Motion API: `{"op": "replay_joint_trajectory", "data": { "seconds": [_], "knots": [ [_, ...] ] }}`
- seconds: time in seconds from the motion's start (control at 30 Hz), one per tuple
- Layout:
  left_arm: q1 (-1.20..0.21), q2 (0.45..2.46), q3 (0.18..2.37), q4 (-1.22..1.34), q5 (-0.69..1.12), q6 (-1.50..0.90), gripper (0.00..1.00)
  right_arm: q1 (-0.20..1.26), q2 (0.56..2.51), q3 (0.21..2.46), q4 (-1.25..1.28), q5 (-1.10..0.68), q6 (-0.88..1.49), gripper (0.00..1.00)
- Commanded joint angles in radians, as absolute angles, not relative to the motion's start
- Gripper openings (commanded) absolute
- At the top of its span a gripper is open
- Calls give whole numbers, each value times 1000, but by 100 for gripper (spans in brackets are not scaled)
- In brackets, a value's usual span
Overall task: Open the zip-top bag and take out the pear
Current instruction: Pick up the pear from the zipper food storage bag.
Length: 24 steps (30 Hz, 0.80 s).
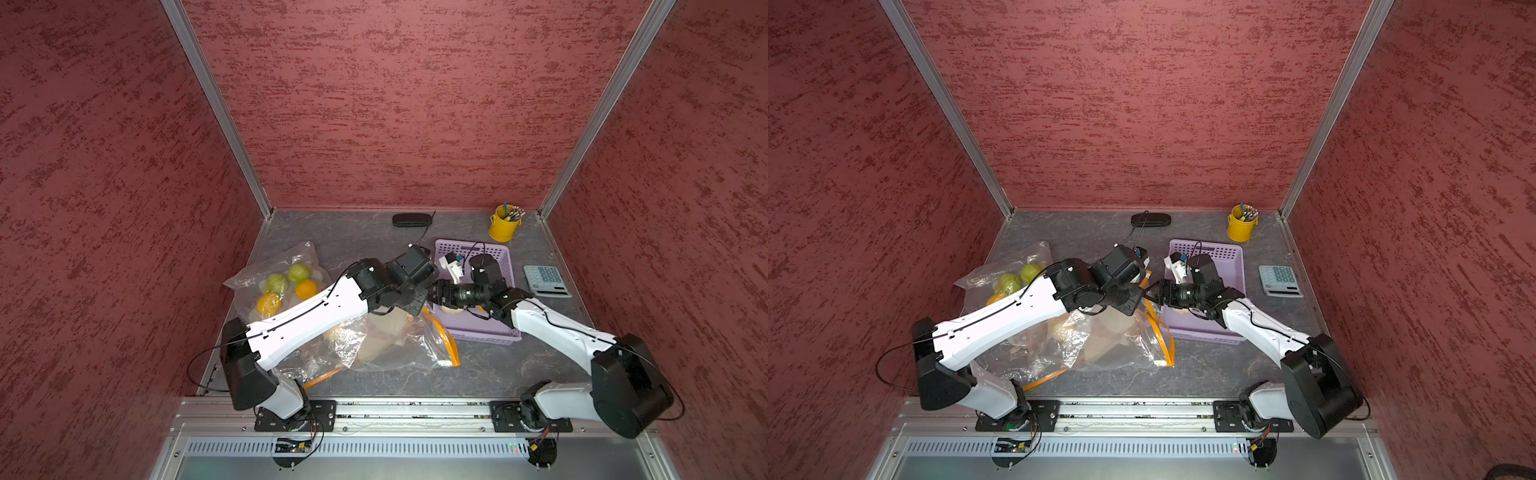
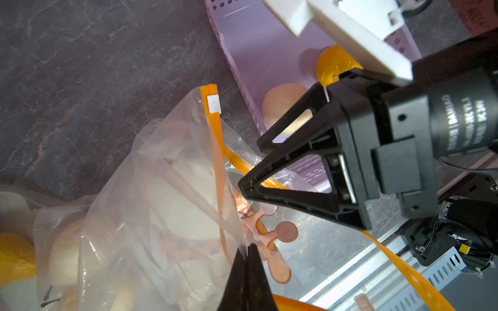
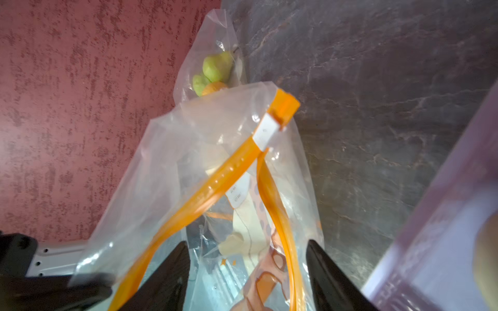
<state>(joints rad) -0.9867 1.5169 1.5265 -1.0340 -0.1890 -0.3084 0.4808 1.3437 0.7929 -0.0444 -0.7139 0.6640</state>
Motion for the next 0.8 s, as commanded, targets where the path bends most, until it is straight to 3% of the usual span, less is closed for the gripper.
{"op": "replay_joint_trajectory", "data": {
  "seconds": [0.0, 0.07, 0.27, 0.77],
  "knots": [
    [-992, 1479, 1504, -973, -261, -327, 0, 486, 1292, 827, -72, -713, 676, 51],
    [-992, 1461, 1491, -957, -292, -331, 0, 486, 1281, 827, -78, -733, 704, 39],
    [-991, 1438, 1482, -914, -322, -328, 0, 501, 1241, 747, -11, -772, 782, 16],
    [-1023, 1373, 1462, -781, -317, -333, 0, 751, 1583, 827, 268, -767, 910, 10]
  ]
}}
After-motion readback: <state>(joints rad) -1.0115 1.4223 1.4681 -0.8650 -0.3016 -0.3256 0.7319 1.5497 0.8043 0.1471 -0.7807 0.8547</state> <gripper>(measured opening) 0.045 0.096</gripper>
